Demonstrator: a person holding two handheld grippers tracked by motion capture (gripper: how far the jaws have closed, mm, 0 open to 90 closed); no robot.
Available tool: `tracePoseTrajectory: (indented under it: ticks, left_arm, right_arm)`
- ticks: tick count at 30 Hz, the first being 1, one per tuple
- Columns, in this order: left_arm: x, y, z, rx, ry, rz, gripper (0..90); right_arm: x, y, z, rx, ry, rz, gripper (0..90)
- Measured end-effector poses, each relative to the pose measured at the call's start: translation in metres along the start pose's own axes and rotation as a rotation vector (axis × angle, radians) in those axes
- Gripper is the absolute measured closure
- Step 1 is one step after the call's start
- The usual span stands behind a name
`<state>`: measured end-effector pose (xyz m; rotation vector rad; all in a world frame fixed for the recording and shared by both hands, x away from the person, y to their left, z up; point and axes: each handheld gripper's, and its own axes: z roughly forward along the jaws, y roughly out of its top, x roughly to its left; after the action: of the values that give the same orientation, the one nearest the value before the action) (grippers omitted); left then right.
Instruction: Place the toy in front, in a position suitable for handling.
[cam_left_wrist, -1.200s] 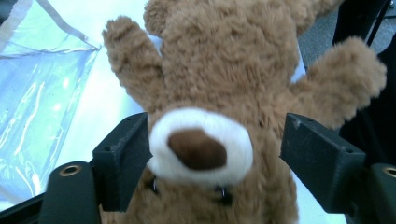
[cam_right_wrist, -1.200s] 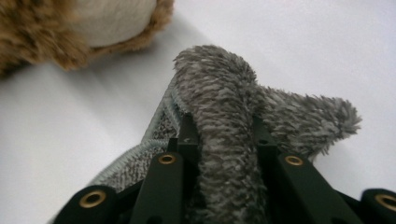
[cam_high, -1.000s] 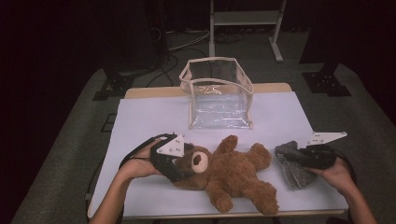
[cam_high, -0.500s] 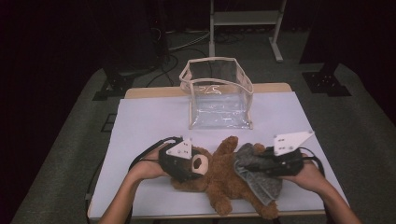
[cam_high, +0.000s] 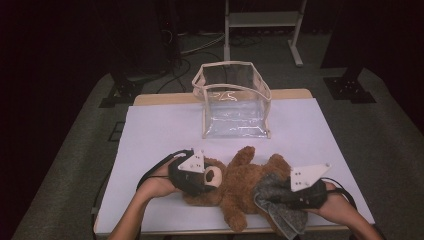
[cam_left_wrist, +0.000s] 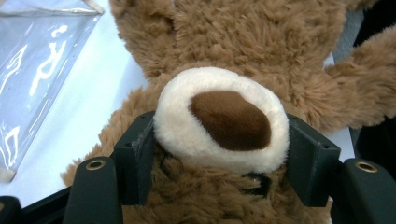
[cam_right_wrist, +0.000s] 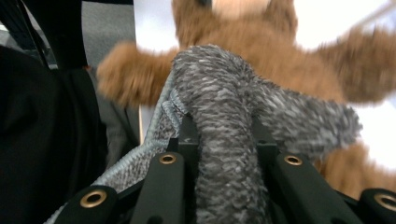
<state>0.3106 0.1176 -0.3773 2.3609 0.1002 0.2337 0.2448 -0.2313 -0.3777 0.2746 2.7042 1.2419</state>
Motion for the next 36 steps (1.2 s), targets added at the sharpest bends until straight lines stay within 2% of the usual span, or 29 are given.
tracePoseTrajectory:
  ticks: [3, 4, 6, 7, 8, 10, 11, 12, 13, 18, 21, 24, 27, 30, 32, 36]
  left_arm:
    - [-0.001, 0.002, 0.000, 0.010, 0.011, 0.010, 34.4]
    - [-0.002, 0.004, -0.002, 0.029, 0.021, 0.018, 34.8]
    - [-0.002, 0.005, -0.003, 0.040, 0.027, 0.020, 35.3]
    - [-0.002, 0.004, -0.004, 0.046, 0.033, 0.013, 35.4]
    - [0.000, 0.000, -0.011, 0.062, 0.057, -0.005, 35.4]
    - [0.002, -0.003, -0.014, 0.063, 0.065, -0.014, 35.3]
    - [0.004, -0.010, -0.021, 0.063, 0.086, -0.031, 35.1]
    - [0.004, -0.010, -0.021, 0.063, 0.086, -0.031, 34.9]
    - [0.005, -0.018, -0.028, 0.053, 0.106, -0.058, 34.8]
    - [0.005, -0.026, -0.029, 0.016, 0.122, -0.097, 34.5]
    - [0.005, -0.023, -0.023, -0.002, 0.122, -0.099, 34.6]
    - [0.004, -0.017, -0.016, 0.003, 0.131, -0.089, 34.6]
    - [0.005, -0.018, -0.017, 0.004, 0.127, -0.095, 34.6]
    - [0.006, -0.021, -0.018, -0.006, 0.118, -0.097, 34.5]
    - [0.005, -0.024, -0.018, -0.028, 0.113, -0.092, 34.3]
    - [0.006, -0.027, -0.018, -0.040, 0.094, -0.092, 33.8]
  right_arm:
    - [0.004, -0.010, -0.001, -0.002, -0.005, 0.026, 72.3]
    - [0.005, -0.015, 0.003, -0.009, -0.010, 0.037, 72.4]
    - [0.003, -0.014, 0.010, -0.009, -0.018, 0.028, 72.4]
    - [0.001, -0.012, 0.012, -0.010, -0.023, 0.018, 72.4]
    - [-0.002, -0.009, 0.015, -0.016, -0.035, 0.011, 72.4]
    - [-0.006, -0.006, 0.018, -0.019, -0.043, 0.008, 72.3]
    - [-0.014, 0.001, 0.027, -0.024, -0.049, -0.012, 72.3]
    - [-0.019, 0.005, 0.031, -0.024, -0.046, -0.014, 72.4]
    - [-0.024, 0.008, 0.034, -0.027, -0.047, -0.024, 72.3]
    - [-0.046, 0.019, 0.041, -0.032, -0.008, 0.007, 72.3]
    - [-0.046, 0.029, 0.033, -0.076, -0.014, 0.016, 72.3]
    - [-0.038, 0.044, 0.035, -0.111, 0.005, -0.022, 72.2]
    - [-0.030, 0.050, 0.045, -0.080, 0.000, -0.079, 72.2]
    - [-0.030, 0.043, 0.047, -0.087, 0.008, -0.066, 72.1]
    - [-0.031, 0.023, 0.041, -0.104, 0.003, -0.026, 72.1]
    - [-0.028, -0.012, 0.030, -0.082, -0.016, 0.050, 72.1]
